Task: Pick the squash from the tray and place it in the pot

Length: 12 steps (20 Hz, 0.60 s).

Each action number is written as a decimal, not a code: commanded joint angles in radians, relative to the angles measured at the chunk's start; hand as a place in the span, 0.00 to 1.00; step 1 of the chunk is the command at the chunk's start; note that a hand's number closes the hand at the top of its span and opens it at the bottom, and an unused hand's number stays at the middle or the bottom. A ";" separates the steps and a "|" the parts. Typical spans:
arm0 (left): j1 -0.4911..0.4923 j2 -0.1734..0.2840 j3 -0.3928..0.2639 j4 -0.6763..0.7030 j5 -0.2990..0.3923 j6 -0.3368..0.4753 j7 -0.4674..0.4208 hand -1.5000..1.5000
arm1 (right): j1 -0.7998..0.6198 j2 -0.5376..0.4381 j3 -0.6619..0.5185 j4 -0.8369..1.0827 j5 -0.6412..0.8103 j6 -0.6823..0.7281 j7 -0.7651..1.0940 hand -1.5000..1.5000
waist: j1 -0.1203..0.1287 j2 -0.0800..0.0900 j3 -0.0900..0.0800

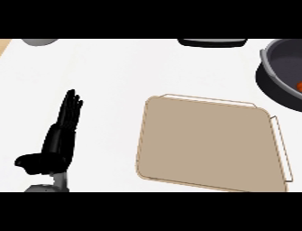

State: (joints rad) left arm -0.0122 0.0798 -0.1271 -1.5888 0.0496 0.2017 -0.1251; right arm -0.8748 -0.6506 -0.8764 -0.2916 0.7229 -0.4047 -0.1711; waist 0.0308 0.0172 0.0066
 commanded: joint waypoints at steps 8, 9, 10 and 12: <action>0.000 0.035 0.042 0.054 0.016 -0.045 -0.045 0.50 | 0.140 -0.129 -0.192 0.025 -0.231 0.101 -0.229 0.00 | -0.001 0.001 -0.002; 0.010 -0.025 -0.026 -0.012 -0.030 0.017 0.004 0.50 | 0.139 -0.127 -0.187 0.024 -0.235 0.091 -0.245 0.00 | 0.001 -0.003 -0.001; 0.002 0.029 0.039 -0.007 0.030 -0.041 0.002 0.50 | 0.165 -0.129 -0.200 0.019 -0.253 0.096 -0.285 0.00 | 0.000 -0.003 -0.002; 0.000 -0.005 0.001 -0.022 -0.013 0.003 0.014 0.50 | 0.179 -0.147 -0.208 0.039 -0.272 0.130 -0.307 0.00 | 0.002 -0.002 -0.001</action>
State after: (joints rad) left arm -0.0047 0.0880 -0.1178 -1.5963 0.0511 0.1856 -0.1268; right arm -0.7331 -0.7721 -1.0564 -0.2663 0.4974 -0.3078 -0.4148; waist 0.0333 0.0165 0.0054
